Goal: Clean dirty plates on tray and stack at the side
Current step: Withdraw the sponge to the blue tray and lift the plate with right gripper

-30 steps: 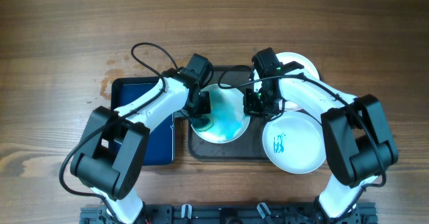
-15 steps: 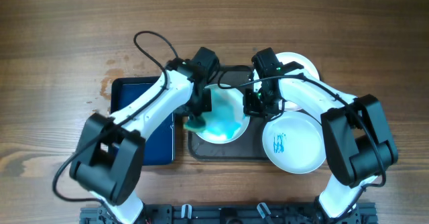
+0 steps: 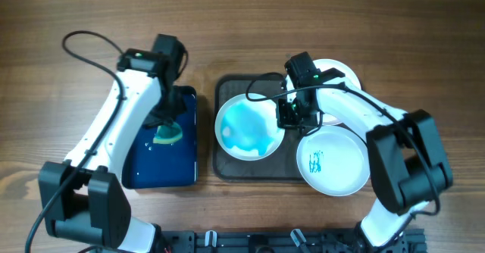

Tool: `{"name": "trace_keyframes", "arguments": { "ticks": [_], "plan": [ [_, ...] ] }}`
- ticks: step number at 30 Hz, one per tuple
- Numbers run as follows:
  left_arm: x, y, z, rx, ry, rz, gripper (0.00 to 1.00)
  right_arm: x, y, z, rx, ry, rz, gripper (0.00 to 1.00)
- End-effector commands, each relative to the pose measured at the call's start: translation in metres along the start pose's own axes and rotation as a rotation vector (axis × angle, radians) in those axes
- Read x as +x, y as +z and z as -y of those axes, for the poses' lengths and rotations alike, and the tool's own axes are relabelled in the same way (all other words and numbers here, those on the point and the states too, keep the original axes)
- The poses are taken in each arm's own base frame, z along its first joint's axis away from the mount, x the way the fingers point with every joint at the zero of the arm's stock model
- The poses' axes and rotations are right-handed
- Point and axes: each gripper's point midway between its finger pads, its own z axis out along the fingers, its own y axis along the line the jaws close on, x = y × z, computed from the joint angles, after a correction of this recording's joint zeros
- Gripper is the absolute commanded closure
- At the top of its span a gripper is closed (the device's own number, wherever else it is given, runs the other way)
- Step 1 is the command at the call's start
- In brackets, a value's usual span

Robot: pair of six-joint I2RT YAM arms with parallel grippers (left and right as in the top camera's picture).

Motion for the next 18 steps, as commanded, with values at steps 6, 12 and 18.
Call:
{"name": "trace_keyframes", "arguments": {
  "ticks": [6, 12, 18],
  "plan": [
    [-0.015, 0.000, -0.012, 0.011, -0.038, 0.014, 0.96, -0.019, -0.089, -0.010, 0.051, -0.092, 0.271, 0.96],
    [-0.015, 0.000, -0.010, 0.023, -0.039, 0.012, 0.96, -0.020, -0.094, -0.011, 0.048, -0.108, 0.289, 0.96],
    [-0.016, 0.000, -0.010, 0.023, -0.039, 0.013, 0.96, -0.021, -0.095, -0.002, 0.107, -0.155, 0.293, 0.96]
  ]
}}
